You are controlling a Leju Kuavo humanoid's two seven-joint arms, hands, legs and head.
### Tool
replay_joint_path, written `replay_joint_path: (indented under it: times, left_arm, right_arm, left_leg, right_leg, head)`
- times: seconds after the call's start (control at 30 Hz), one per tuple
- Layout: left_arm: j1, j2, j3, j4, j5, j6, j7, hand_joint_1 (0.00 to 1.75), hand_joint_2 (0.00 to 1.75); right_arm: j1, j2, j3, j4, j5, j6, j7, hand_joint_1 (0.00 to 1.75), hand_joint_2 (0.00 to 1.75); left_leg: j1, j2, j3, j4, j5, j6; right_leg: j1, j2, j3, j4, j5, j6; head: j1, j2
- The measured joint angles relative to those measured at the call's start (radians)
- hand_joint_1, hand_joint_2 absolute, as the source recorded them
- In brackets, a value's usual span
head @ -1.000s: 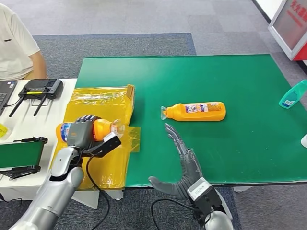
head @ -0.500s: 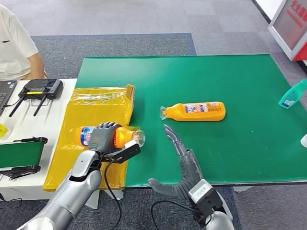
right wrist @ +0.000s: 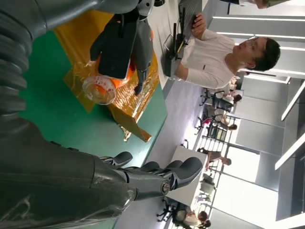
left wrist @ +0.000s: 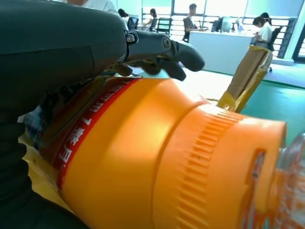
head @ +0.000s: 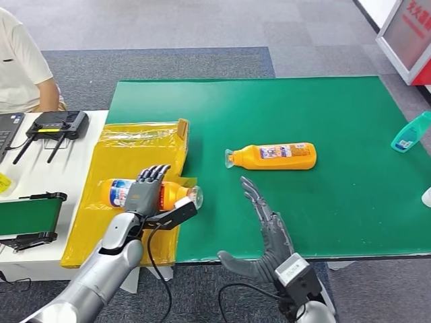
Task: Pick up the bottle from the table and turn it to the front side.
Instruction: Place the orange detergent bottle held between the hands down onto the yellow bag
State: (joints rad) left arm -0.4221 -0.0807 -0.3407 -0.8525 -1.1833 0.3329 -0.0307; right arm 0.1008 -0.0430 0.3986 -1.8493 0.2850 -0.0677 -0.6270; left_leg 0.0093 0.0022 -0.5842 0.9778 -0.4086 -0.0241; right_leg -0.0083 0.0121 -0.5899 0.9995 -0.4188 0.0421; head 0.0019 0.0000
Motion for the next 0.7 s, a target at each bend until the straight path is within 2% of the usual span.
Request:
replay_joint_path:
  times: [0.33, 0.7]
  left_arm:
    - [0.008, 0.002, 0.037, 0.035, 0.031, 0.027, -0.04, 0.0, 1.75]
    - [0.019, 0.002, 0.063, 0.036, 0.04, 0.03, -0.054, 0.0, 1.75]
  right_arm:
    - [0.062, -0.001, -0.056, 0.0, 0.006, 0.0, 0.004, 0.0, 1.75]
    - [0.074, -0.001, -0.07, 0.0, 0.013, 0.003, 0.005, 0.0, 1.75]
  left_leg:
    - [0.0, 0.0, 0.001, 0.0, 0.0, 0.0]
    - [0.0, 0.0, 0.004, 0.0, 0.0, 0.0]
  right_leg:
    - [0.0, 0.0, 0.001, 0.0, 0.0, 0.0]
    - [0.0, 0.0, 0.004, 0.0, 0.0, 0.0]
  head:
    - [0.0, 0.0]
    - [0.0, 0.0]
